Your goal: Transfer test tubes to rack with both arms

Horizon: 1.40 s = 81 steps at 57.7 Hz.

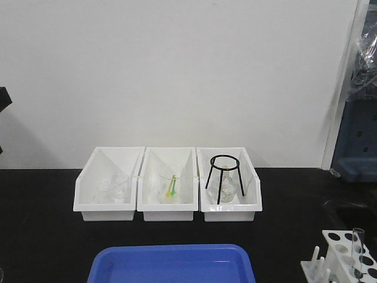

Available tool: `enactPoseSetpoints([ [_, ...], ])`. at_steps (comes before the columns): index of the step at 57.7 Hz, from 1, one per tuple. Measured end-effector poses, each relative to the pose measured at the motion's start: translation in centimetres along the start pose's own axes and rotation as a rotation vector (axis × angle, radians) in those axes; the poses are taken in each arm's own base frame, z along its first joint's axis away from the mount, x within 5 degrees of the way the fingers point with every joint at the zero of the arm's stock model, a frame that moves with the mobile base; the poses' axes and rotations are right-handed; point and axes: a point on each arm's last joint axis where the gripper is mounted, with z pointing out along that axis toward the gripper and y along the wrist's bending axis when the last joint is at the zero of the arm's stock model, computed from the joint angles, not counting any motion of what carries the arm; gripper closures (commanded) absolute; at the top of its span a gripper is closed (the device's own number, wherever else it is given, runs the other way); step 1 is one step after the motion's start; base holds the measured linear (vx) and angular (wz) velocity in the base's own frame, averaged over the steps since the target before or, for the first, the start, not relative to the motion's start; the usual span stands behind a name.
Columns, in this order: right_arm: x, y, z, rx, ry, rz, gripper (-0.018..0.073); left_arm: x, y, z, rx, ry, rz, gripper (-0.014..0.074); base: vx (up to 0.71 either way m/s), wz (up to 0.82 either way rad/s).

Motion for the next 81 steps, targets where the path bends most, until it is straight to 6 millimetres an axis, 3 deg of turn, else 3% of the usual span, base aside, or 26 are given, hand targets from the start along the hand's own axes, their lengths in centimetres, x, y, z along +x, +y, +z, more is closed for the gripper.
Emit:
enactPoseSetpoints([
  [7,0.0,0.0,0.0,0.000,0.000,0.000,0.0121,0.0,0.0,0.0,-0.002,0.002,0.001,0.0254,0.00,0.00],
  [16,0.0,0.0,0.0,0.000,0.000,0.000,0.0121,-0.1,0.7,-1.1,-0.090,0.068,0.021,0.0412,0.00,0.00],
  [25,0.0,0.0,0.0,0.000,0.000,0.001,0.0121,-0.7,1.2,-4.8,-0.193,0.213,0.059,0.0604,0.00,0.00],
  [34,0.0,0.0,0.0,0.000,0.000,0.001,0.0121,-0.1,1.2,-9.2,-0.227,0.263,0.190,0.0603,0.00,0.00],
  [44,0.0,0.0,0.0,0.000,0.000,0.001,0.0121,3.5,1.0,-13.3,-0.282,0.195,0.202,0.0602,0.00,0.00],
  [55,0.0,0.0,0.0,0.000,0.000,0.001,0.0121,10.2,0.5,-16.4,-0.295,0.186,0.153,0.0602,0.00,0.00],
  [68,0.0,0.0,0.0,0.000,0.000,0.001,0.0121,16.8,0.2,-19.1,-0.294,0.195,0.144,0.0601,0.00,0.00],
  [74,0.0,0.0,0.0,0.000,0.000,0.001,0.0121,18.4,0.2,-19.3,-0.295,0.204,0.111,0.0602,0.00,0.00],
  [81,0.0,0.0,0.0,0.000,0.001,0.001,0.0121,18.3,0.2,-19.3,-0.297,0.182,0.089,0.0602,0.00,0.00],
])
